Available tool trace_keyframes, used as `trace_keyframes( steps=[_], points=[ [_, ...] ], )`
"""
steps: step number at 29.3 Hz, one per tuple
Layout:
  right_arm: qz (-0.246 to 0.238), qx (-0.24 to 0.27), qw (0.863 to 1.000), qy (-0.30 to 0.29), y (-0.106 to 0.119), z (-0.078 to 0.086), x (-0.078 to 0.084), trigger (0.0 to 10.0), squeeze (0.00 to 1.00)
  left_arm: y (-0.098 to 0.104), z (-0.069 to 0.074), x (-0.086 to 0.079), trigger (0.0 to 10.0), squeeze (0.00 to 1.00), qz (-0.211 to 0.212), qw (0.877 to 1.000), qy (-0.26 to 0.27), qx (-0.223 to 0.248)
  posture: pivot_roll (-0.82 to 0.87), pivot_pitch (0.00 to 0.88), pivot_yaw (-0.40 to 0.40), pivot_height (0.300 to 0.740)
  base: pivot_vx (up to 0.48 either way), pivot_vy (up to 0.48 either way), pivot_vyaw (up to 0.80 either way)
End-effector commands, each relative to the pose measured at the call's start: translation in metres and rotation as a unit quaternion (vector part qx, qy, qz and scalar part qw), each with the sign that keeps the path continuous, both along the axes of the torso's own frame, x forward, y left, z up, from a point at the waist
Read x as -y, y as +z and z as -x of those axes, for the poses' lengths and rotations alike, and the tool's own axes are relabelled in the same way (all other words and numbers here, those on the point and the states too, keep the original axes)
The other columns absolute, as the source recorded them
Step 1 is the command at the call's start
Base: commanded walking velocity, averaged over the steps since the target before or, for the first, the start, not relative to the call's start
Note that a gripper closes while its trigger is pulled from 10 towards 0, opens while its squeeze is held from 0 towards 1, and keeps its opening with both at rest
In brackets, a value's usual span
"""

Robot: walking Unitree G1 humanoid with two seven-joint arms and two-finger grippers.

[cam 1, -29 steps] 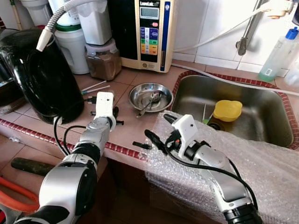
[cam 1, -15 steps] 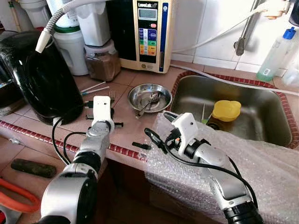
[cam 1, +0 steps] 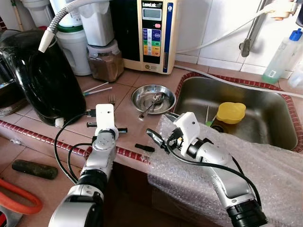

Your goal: Kitchen organization

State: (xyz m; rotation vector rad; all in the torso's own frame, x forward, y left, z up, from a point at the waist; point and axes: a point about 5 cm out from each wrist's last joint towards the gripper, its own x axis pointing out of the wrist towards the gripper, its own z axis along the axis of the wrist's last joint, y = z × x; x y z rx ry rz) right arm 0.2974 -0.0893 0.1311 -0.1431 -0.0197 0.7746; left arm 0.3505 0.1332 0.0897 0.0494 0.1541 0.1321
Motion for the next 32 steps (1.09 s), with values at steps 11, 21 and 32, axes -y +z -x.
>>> trace_keyframes(
  steps=[11, 21, 32],
  points=[
    [0.007, 0.012, 1.0, 0.004, 0.005, -0.006, 0.002, 10.0, 0.0, 0.017, 0.006, 0.002, 0.0, 0.0, -0.045, 0.997, 0.01, 0.055, -0.04, 0.0, 0.011, 0.74, 0.0, 0.0, 0.0],
    [0.006, 0.012, 1.0, 0.007, 0.005, -0.005, 0.001, 10.0, 0.0, 0.046, -0.017, -0.009, 0.0, 0.0, -0.049, 0.996, 0.031, 0.073, -0.04, 0.0, 0.012, 0.74, 0.0, 0.0, 0.0],
    [0.004, 0.01, 1.0, 0.007, 0.003, -0.003, -0.001, 10.0, 0.0, 0.055, -0.039, -0.012, 10.0, 1.0, 0.045, 0.999, 0.012, 0.002, -0.04, 0.0, 0.017, 0.74, 0.0, 0.0, 0.0]
  ],
)
